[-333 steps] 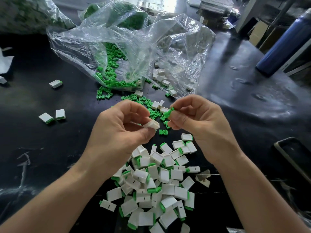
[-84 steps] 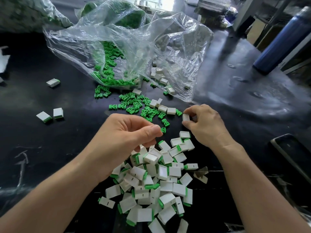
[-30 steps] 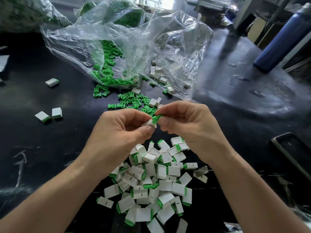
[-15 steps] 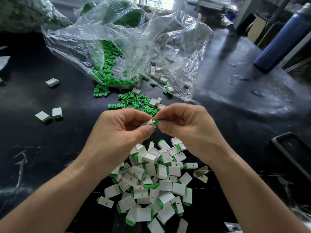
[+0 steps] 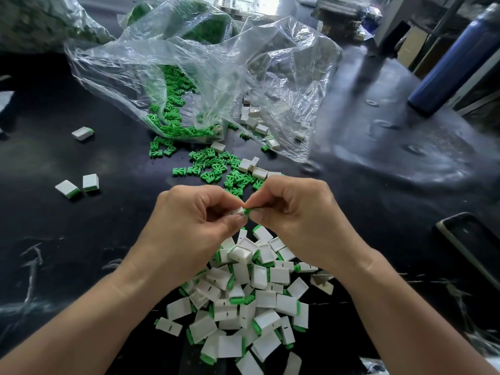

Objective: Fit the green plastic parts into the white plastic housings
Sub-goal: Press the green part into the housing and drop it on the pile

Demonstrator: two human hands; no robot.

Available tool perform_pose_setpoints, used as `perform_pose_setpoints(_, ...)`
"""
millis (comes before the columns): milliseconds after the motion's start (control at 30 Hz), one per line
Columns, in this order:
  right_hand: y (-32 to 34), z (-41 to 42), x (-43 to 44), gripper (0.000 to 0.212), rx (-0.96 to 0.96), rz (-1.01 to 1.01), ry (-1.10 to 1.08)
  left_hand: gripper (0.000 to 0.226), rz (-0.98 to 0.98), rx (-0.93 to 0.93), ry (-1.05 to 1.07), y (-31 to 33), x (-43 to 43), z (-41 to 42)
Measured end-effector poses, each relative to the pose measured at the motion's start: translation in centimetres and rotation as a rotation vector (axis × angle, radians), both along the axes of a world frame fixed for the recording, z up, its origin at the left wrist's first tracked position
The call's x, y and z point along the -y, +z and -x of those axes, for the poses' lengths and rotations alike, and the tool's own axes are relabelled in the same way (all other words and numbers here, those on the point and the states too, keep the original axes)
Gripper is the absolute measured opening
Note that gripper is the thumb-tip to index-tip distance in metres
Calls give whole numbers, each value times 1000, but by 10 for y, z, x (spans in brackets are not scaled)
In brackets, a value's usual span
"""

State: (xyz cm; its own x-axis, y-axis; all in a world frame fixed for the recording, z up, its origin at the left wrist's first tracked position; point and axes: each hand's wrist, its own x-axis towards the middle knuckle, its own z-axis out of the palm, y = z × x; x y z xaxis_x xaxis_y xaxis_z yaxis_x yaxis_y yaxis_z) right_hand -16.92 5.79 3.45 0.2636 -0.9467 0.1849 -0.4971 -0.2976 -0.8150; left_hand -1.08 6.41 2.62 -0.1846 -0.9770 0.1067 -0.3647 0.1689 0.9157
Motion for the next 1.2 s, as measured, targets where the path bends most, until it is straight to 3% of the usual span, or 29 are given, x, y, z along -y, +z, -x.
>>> perform_pose_setpoints(133,3,2,2,20,256,-139,-40,11,-28,-146,24,3,2,-2)
perform_pose_setpoints(200,3,2,4,18,270,-204,-38,16,-36,-179,27,5,2,-2)
perform_pose_setpoints(300,1,0,3,16,119,-191,-17,19,-41,-181,44,4,3,-2)
perform_pose_setpoints(500,0,-1,-1,19,-121,19,41,16,-40,-181,15,5,2,-2)
perform_pose_setpoints(700,5,-2,-3,25,-343,164,82,18,64,9,-8,5,1,-5)
perform_pose_setpoints(933,4,-4,-6,16,-498,243,142,11,178,168,-72,5,0,-5)
perform_pose_setpoints(1000,4,-3,-4,17,-420,207,120,6,150,73,-75,9,1,-6)
perform_pose_setpoints(1100,6,-1,-4,22,-198,117,40,19,44,-199,-72,13,3,-6)
perform_pose_setpoints(1200,7,3,1,33,13,-123,22,22,-63,-337,-78,10,4,-4)
